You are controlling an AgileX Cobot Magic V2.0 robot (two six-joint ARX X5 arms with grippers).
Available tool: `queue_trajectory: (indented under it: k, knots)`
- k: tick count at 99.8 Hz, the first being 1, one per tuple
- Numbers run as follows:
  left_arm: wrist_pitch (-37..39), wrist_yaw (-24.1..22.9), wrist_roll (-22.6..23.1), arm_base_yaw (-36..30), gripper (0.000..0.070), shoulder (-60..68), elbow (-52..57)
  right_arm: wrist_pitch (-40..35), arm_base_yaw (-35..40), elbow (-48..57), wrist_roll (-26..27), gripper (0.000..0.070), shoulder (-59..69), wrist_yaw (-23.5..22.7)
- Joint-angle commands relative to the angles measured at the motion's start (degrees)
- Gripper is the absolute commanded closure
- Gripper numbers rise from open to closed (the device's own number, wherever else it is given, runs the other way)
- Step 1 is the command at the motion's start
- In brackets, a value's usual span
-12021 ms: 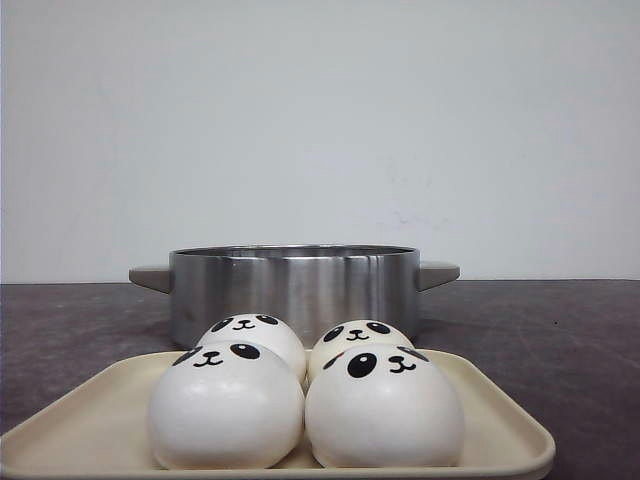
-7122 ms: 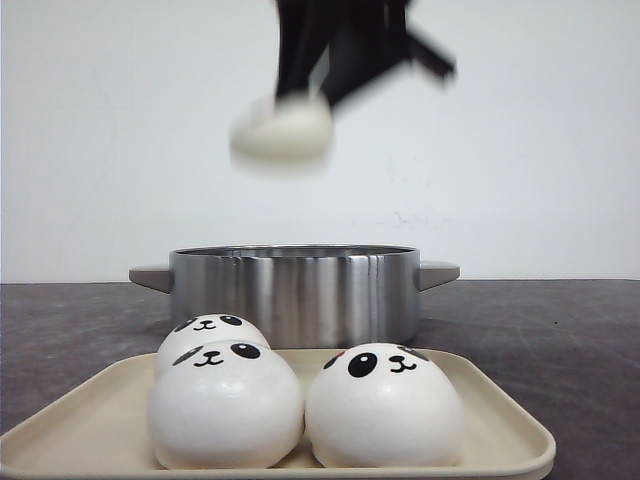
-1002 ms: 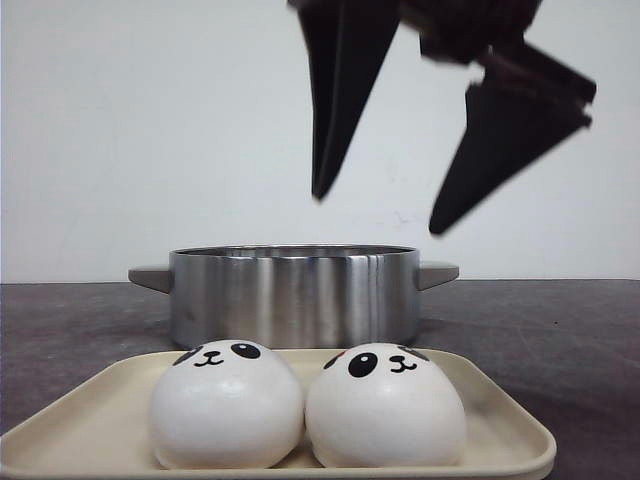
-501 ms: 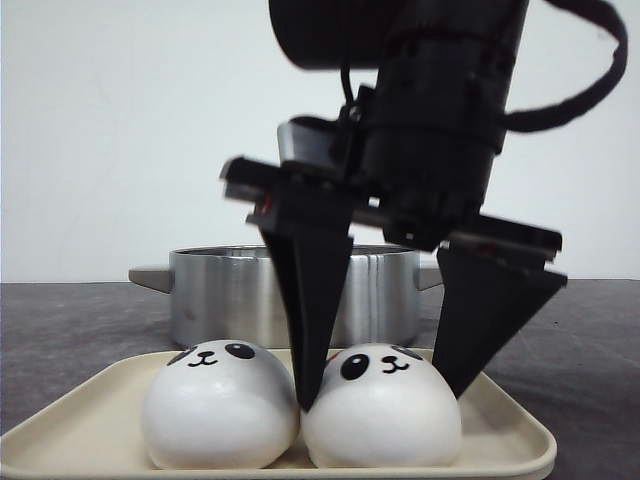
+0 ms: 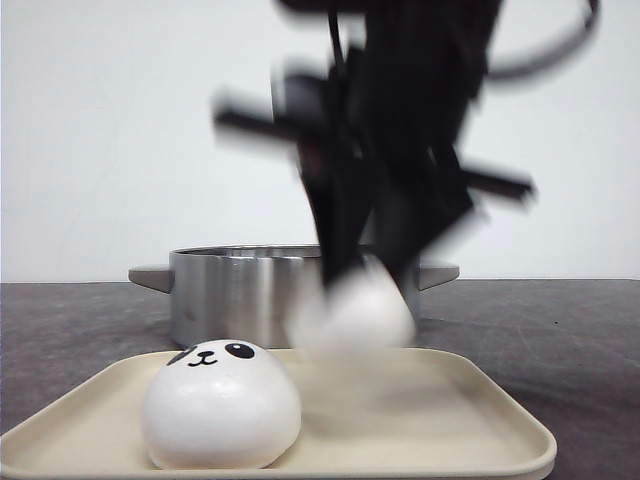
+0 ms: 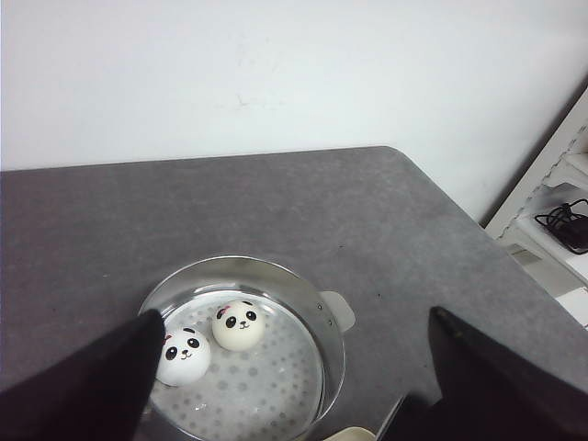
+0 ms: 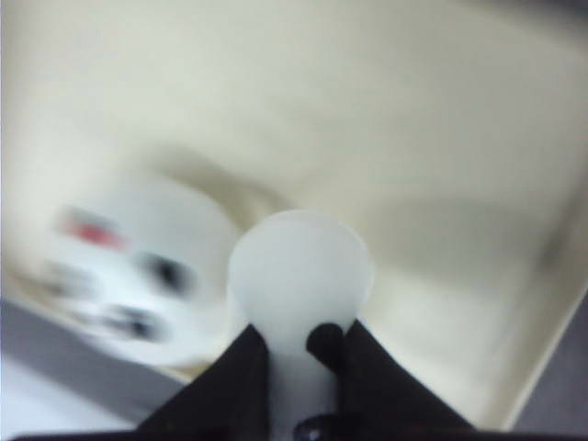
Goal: Steam buns
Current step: 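Lower the right gripper onto a nearer panda bun and grasp it, then lift the bun with the right gripper into the pot and release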
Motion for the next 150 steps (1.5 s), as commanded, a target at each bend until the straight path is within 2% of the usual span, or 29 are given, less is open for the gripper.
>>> queue_trajectory:
  k: [1,11,20,34,52,70,78,83,94,99,112,129,150]
  knots:
    - [0.6,0.1,0.6,-0.4,0.0144,0.4,1.1,1.1,0.5,5.4,-0.9,0.0692,-1.8,3.3]
    - [0.7,0.1,0.6,-0.4,0.0144,0.7,1.1,1.3,-1.2,12.2,-4.2,0.0693,-2.4,8.9]
    - [0.7,0.1,0.6,-0.4,0.0144,1.1,1.1,3.2,-4.5,16.5,-7.4,0.0693,-1.7,9.7]
    - [0.6,0.1,0.6,-0.4,0.0144,1.3,1.1,7.1,-10.3,18.0,-8.4,0.0693,1.5,6.4]
    - [0.7,0.1,0.7,-0.4,0.0144,1.9,1.1,7.2,-17.3,18.0,-8.6,0.0693,8.9,1.6]
    - [0.5,0.2,1.0,-0.4,0.0144,2.7,1.1,9.0,-21.2,18.0,-8.8,0.0693,16.0,-3.8]
    - [0.2,0.2,1.0,-0.4,0.0144,3.2,1.1,9.7,-22.0,18.0,-8.8,0.0688,17.7,-4.2]
    - [-0.1,0.2,1.0,-0.4,0.0144,3.6,1.1,10.1,-22.2,18.0,-8.8,0.0657,18.5,-4.2]
    - [-1.0,0.2,1.2,-0.6,0.0144,4.5,1.1,10.3,-22.7,18.0,-8.8,0.0461,19.8,-4.7]
    - [-1.2,0.2,1.6,-0.7,0.0144,4.8,1.1,10.2,-22.8,18.0,-8.8,0.0403,20.3,-5.2]
    - [-1.7,0.1,1.7,-0.7,0.0144,6.0,1.1,9.6,-23.1,18.0,-9.3,0.0384,20.4,-5.1]
    - [-3.1,0.2,1.7,-0.7,0.0144,7.8,1.1,9.2,-23.6,18.0,-9.9,0.0275,20.4,-5.1]
    - [-5.8,0.2,1.7,-1.0,0.0144,10.0,1.1,7.6,-24.9,18.0,-10.3,0.0267,20.4,-5.2]
